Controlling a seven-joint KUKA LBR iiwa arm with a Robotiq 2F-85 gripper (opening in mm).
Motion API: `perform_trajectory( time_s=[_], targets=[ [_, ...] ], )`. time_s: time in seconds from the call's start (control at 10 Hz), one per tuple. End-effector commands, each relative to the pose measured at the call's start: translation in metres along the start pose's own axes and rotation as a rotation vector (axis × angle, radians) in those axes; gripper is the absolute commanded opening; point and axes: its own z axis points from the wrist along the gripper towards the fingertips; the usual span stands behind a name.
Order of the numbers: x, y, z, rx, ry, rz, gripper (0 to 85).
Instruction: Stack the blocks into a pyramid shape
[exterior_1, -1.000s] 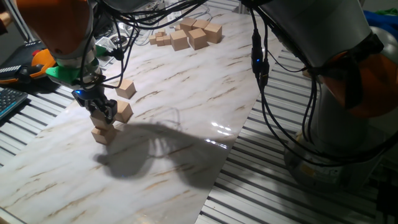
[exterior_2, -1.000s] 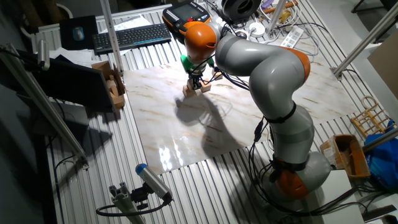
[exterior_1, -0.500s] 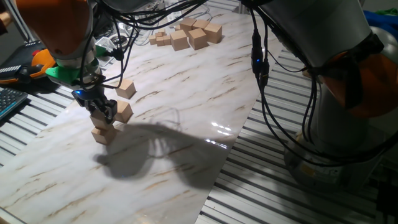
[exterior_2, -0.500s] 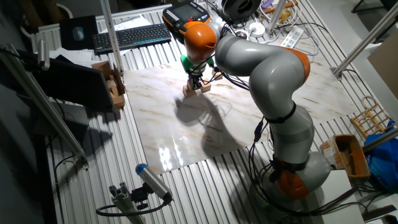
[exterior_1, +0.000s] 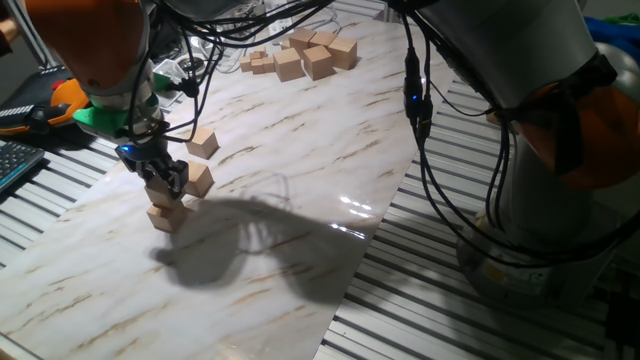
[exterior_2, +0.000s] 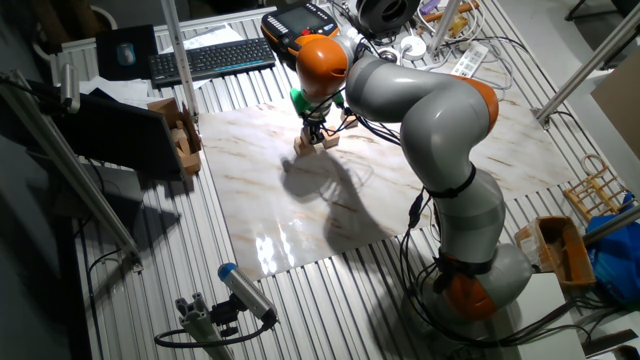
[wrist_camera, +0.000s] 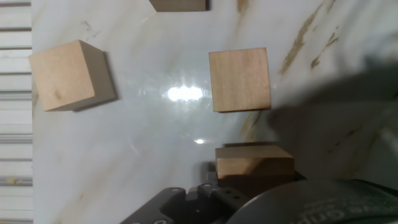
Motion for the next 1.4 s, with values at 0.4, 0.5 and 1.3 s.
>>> perform_trajectory(
  time_s=[0.4,0.5,1.3],
  targets=[
    [-0.0002,0.0000,0.0003,0.000,-0.001,0.001,17.0],
    [-0.0002,0.0000,0.0005,0.000,-0.001,0.001,17.0],
    [0.0001,-0.0006,0.0014,-0.006,-0.006,0.009,17.0]
  ],
)
